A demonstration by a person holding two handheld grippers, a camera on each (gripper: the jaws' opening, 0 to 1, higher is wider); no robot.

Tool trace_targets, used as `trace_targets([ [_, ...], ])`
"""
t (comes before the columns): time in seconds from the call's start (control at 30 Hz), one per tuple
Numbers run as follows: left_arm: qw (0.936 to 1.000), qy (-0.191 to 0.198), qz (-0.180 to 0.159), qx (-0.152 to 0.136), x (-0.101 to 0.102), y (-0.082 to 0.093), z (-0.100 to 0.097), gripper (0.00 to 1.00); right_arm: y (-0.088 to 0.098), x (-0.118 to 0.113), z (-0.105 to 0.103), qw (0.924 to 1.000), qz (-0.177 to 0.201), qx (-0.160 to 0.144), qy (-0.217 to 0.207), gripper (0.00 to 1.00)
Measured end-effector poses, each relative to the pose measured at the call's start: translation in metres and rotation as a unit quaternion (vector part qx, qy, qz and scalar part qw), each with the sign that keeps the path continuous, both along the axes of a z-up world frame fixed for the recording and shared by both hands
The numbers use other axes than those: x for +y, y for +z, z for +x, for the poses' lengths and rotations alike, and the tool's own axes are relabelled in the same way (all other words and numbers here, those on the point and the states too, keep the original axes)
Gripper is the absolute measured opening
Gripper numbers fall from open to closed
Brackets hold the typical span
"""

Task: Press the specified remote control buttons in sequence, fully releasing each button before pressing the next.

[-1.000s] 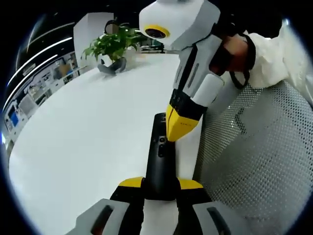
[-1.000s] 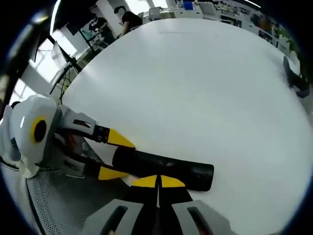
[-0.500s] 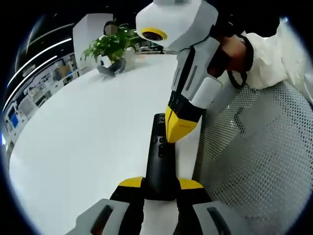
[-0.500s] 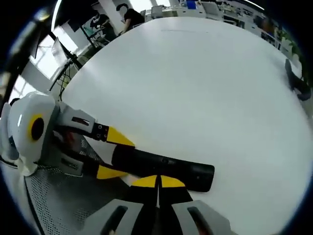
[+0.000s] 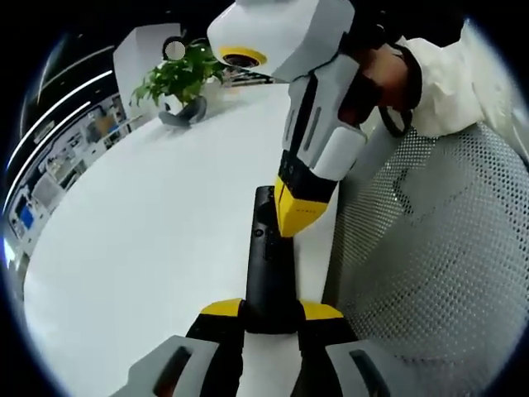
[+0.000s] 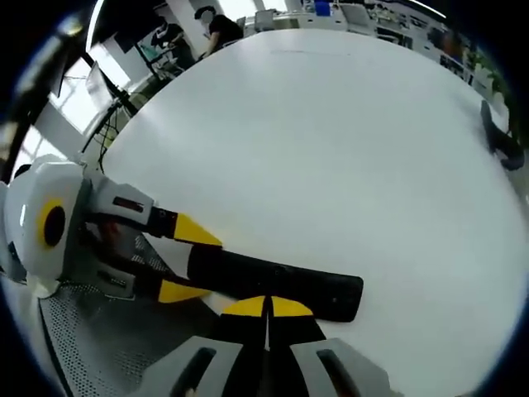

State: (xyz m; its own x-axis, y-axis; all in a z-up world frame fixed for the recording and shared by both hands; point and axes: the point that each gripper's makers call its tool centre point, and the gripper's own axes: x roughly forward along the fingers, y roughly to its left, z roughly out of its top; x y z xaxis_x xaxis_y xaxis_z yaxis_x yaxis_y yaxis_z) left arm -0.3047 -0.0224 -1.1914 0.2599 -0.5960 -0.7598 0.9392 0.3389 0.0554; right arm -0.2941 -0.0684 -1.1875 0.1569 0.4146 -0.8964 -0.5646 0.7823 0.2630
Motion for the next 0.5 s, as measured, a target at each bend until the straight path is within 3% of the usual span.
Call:
trace_targets([
  [0.5,0.9995,0.0,0.031,-0.006,0.0093,0.0001,-0.0038,0.24,0.0002,0.0008,-0.0005,1.0,-0.001,-0.002,0.0,0.0],
])
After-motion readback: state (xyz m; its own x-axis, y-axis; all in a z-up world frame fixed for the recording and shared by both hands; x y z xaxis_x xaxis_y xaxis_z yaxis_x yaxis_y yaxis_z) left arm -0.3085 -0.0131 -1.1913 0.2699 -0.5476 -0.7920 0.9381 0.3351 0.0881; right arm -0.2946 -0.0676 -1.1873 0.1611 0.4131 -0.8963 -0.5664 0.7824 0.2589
